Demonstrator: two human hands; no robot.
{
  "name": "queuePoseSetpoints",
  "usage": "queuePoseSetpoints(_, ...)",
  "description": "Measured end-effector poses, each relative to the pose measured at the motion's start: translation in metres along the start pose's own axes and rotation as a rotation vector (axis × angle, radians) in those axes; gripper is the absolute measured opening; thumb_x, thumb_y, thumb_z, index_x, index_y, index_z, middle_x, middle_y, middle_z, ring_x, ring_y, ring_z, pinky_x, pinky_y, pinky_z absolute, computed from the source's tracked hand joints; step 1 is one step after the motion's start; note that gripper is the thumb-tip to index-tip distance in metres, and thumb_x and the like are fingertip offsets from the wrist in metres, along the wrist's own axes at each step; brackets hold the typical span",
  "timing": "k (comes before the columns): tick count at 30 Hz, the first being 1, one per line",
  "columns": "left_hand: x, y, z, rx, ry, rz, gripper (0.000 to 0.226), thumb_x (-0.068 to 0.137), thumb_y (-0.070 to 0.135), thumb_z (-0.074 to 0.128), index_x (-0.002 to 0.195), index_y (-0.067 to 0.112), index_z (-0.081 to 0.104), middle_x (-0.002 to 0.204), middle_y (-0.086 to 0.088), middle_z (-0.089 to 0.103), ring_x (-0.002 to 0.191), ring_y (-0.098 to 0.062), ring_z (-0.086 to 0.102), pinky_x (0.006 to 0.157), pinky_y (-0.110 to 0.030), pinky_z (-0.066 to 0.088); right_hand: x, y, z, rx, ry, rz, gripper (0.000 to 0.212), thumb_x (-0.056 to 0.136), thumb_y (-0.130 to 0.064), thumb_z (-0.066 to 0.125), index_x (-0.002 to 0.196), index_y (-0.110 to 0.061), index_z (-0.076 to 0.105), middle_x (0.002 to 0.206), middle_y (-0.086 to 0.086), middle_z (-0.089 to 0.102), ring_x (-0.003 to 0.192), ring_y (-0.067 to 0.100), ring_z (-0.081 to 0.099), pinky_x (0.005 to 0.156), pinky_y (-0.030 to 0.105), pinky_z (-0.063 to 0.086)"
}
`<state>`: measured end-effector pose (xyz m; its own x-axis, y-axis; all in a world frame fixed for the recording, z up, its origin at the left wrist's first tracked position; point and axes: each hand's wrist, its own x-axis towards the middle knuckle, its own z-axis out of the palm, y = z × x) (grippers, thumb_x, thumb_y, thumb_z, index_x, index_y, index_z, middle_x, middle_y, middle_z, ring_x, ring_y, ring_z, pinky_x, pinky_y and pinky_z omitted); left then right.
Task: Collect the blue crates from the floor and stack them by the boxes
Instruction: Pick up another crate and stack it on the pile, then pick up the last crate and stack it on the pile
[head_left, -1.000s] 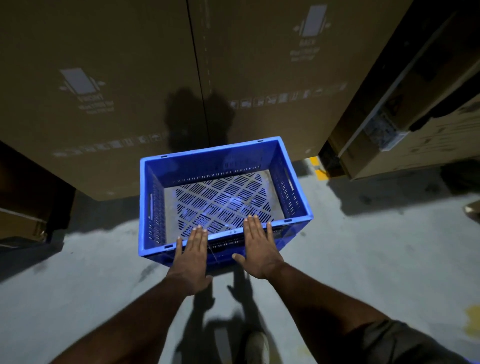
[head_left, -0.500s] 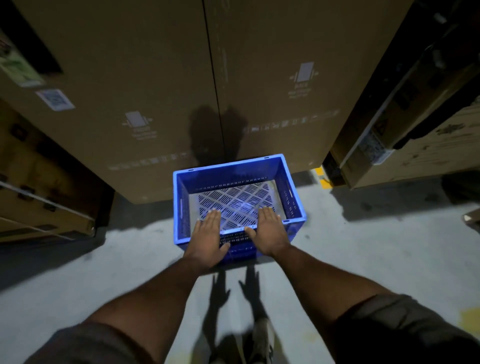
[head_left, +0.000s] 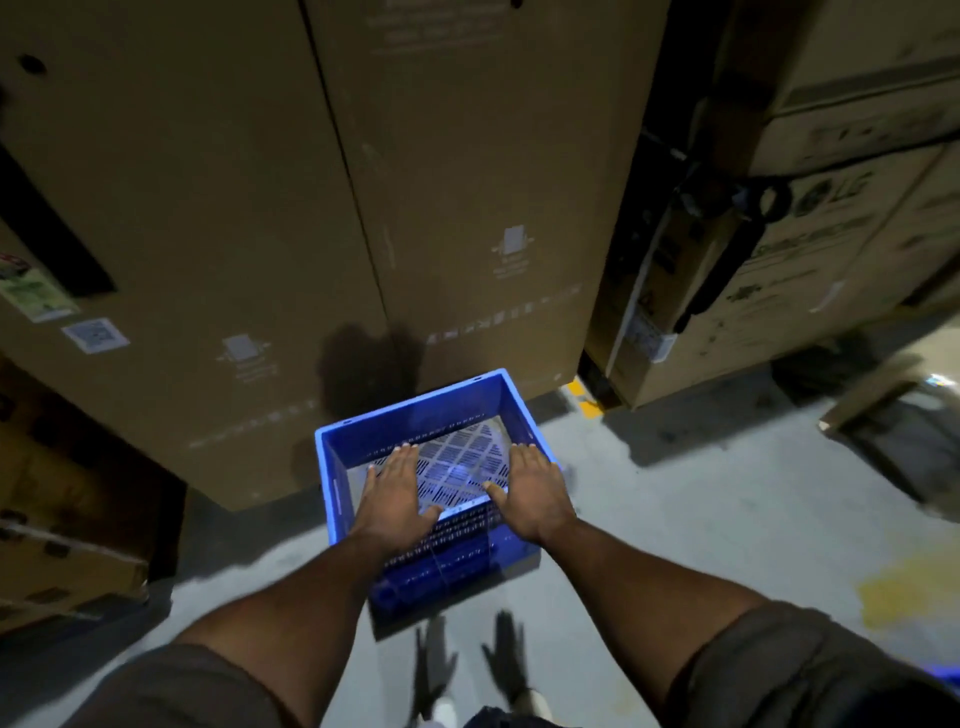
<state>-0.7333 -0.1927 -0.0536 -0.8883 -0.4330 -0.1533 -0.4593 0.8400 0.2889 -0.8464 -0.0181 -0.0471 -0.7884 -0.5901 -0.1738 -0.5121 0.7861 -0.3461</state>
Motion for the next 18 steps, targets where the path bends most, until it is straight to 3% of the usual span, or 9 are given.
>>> queuePoseSetpoints(9, 0.019, -0.003, -0.010, 0.037, -0.078, 0.233, 0.093, 0.085, 0.049, 0.062, 0.153, 0.014, 0.010, 0.161, -0.002, 0.016, 0.150, -0.018, 0.011, 0.121, -0.046, 0.009, -0.045, 0.012, -0.016, 0.026, 0.139, 0.263, 0.064, 0.092, -0.054, 0.046, 0.137, -0.011, 0.039, 0.138, 0.008, 0.046, 0.131, 0.026, 0.038, 0.108, 0.042, 0.034)
queuePoseSetpoints(18, 0.026, 0.054, 0.006, 0.037, -0.210, 0.568, 0.088, 0.085, 0.046, 0.064, 0.152, 0.011, 0.018, 0.158, -0.006, 0.024, 0.148, -0.022, 0.018, 0.119, -0.045, 0.010, -0.139, 0.028, -0.009, 0.078, 0.243, 0.608, 0.067, 0.095, -0.052, 0.042, 0.144, -0.009, 0.031, 0.149, 0.011, 0.037, 0.139, 0.027, 0.030, 0.114, 0.042, 0.027)
